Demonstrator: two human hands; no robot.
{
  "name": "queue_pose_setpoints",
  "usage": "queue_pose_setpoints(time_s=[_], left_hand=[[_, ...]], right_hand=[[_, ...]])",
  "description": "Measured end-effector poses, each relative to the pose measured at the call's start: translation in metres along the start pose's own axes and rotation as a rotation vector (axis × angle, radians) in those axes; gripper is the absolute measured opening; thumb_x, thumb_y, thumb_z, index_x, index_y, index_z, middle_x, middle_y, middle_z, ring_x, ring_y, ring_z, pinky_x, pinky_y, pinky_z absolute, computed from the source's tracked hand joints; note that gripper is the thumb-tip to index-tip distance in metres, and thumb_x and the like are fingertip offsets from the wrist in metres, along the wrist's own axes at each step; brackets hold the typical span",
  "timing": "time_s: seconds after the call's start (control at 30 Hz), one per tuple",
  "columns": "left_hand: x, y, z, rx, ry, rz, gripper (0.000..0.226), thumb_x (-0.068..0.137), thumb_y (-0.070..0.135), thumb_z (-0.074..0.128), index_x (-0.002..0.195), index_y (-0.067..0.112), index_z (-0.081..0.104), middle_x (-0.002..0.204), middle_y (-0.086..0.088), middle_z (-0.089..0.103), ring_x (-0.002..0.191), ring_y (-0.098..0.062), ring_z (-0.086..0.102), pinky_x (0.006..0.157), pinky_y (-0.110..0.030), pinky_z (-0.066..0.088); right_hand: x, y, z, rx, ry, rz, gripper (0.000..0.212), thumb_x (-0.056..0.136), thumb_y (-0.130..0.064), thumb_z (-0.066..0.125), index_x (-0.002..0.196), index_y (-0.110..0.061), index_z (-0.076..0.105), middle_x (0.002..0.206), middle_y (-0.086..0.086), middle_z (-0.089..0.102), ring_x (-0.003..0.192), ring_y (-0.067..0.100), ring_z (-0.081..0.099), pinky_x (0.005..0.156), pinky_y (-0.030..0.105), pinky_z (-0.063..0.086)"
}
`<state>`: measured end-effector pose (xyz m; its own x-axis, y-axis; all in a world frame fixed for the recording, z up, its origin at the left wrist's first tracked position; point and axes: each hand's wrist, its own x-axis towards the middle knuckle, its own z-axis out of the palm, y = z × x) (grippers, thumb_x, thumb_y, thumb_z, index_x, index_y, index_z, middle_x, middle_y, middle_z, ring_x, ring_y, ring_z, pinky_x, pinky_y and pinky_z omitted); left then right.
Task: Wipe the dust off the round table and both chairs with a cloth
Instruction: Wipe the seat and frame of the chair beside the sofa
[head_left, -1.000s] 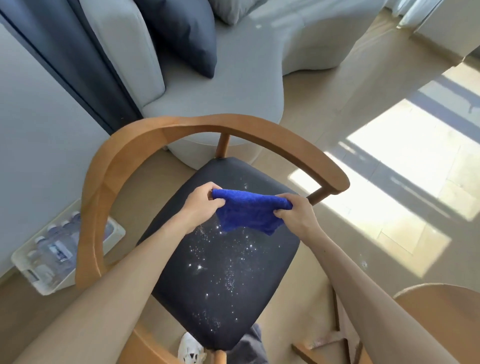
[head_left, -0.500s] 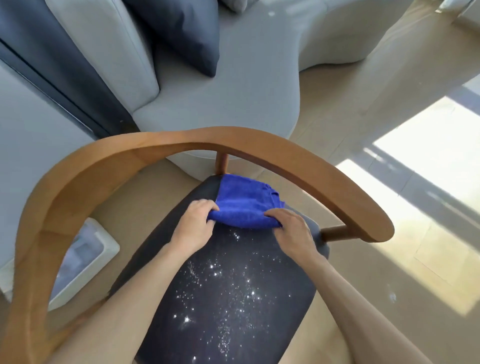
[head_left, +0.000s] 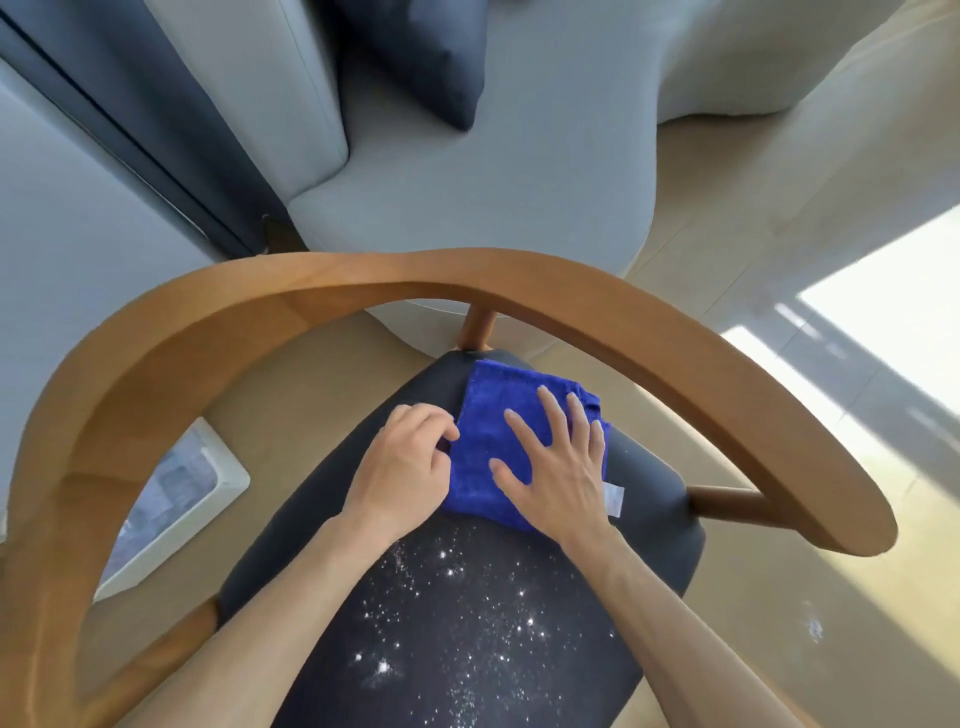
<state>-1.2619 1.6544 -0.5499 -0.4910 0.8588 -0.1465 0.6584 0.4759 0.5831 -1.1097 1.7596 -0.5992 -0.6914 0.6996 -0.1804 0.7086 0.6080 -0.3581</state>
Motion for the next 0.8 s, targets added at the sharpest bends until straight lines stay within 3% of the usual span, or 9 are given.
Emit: queue_pose_setpoints(time_s=[0.1, 0.17, 0.23, 0.33, 0.43, 0.6, 0.8], left_hand=[[0.013, 0.014, -0.037, -0.014, 0.21, 0.125, 0.028, 0.073, -0.011, 0.047, 0.088, 0.003, 0.066, 0.101, -0.004, 0.066, 0.098, -0.022, 0.054, 0.085, -0.026, 0.044], [0.019, 0.02, -0.068, 0.019, 0.32, 0.168, 0.027, 0.073, -0.011, 0.048, 0.088, 0.001, 0.067, 0.101, -0.005, 0.066, 0.097, -0.021, 0.053, 0.085, -0.014, 0.038], [0.02, 0.023, -0.101, 0.076, 0.397, 0.195, 0.025, 0.076, -0.01, 0.049, 0.09, 0.001, 0.067, 0.102, -0.006, 0.067, 0.099, -0.023, 0.053, 0.088, -0.011, 0.034], [0.019, 0.014, -0.149, 0.244, 0.494, 0.242, 0.024, 0.079, -0.006, 0.049, 0.093, 0.002, 0.067, 0.105, -0.008, 0.067, 0.101, -0.029, 0.054, 0.094, -0.026, 0.036], [0.02, -0.007, -0.182, 0.386, 0.577, 0.178, 0.024, 0.082, 0.005, 0.047, 0.099, 0.004, 0.064, 0.11, -0.011, 0.066, 0.104, -0.036, 0.054, 0.091, -0.045, 0.038], [0.021, -0.026, -0.184, 0.437, 0.354, -0.127, 0.043, 0.089, 0.031, 0.041, 0.122, 0.008, 0.054, 0.125, -0.015, 0.055, 0.115, -0.034, 0.048, 0.096, -0.049, 0.032], [0.013, -0.042, -0.176, 0.467, 0.298, -0.161, 0.047, 0.092, 0.041, 0.035, 0.133, 0.02, 0.044, 0.121, -0.011, 0.055, 0.108, -0.03, 0.05, 0.096, -0.049, 0.031]], right_hand=[[0.022, -0.008, 0.016, -0.08, -0.089, 0.033, 0.075, 0.08, -0.071, 0.048, 0.147, -0.041, 0.031, 0.162, 0.005, 0.006, 0.147, 0.039, 0.0, 0.11, 0.065, 0.011], [0.029, -0.009, 0.026, -0.114, -0.115, 0.066, 0.083, 0.075, -0.08, 0.041, 0.148, -0.045, 0.024, 0.163, 0.005, 0.0, 0.146, 0.042, -0.004, 0.109, 0.069, 0.009], [0.031, -0.01, 0.036, -0.14, -0.125, 0.095, 0.089, 0.07, -0.087, 0.033, 0.149, -0.047, 0.02, 0.163, 0.006, -0.003, 0.145, 0.044, -0.006, 0.107, 0.072, 0.005], [0.034, -0.016, 0.046, -0.165, -0.125, 0.124, 0.096, 0.066, -0.091, 0.026, 0.15, -0.044, 0.019, 0.162, 0.008, -0.002, 0.145, 0.047, -0.004, 0.104, 0.075, 0.004], [0.032, -0.02, 0.051, -0.176, -0.116, 0.129, 0.099, 0.066, -0.092, 0.027, 0.15, -0.039, 0.024, 0.162, 0.011, 0.004, 0.144, 0.048, 0.001, 0.103, 0.076, 0.008], [0.028, -0.023, 0.051, -0.201, -0.11, 0.13, 0.104, 0.064, -0.093, 0.023, 0.15, -0.035, 0.025, 0.161, 0.011, 0.005, 0.145, 0.046, 0.0, 0.105, 0.075, 0.009], [0.011, -0.02, 0.047, -0.212, -0.125, 0.038, 0.107, 0.06, -0.093, 0.026, 0.15, -0.036, 0.027, 0.162, 0.012, 0.004, 0.145, 0.046, -0.001, 0.109, 0.072, 0.007]])
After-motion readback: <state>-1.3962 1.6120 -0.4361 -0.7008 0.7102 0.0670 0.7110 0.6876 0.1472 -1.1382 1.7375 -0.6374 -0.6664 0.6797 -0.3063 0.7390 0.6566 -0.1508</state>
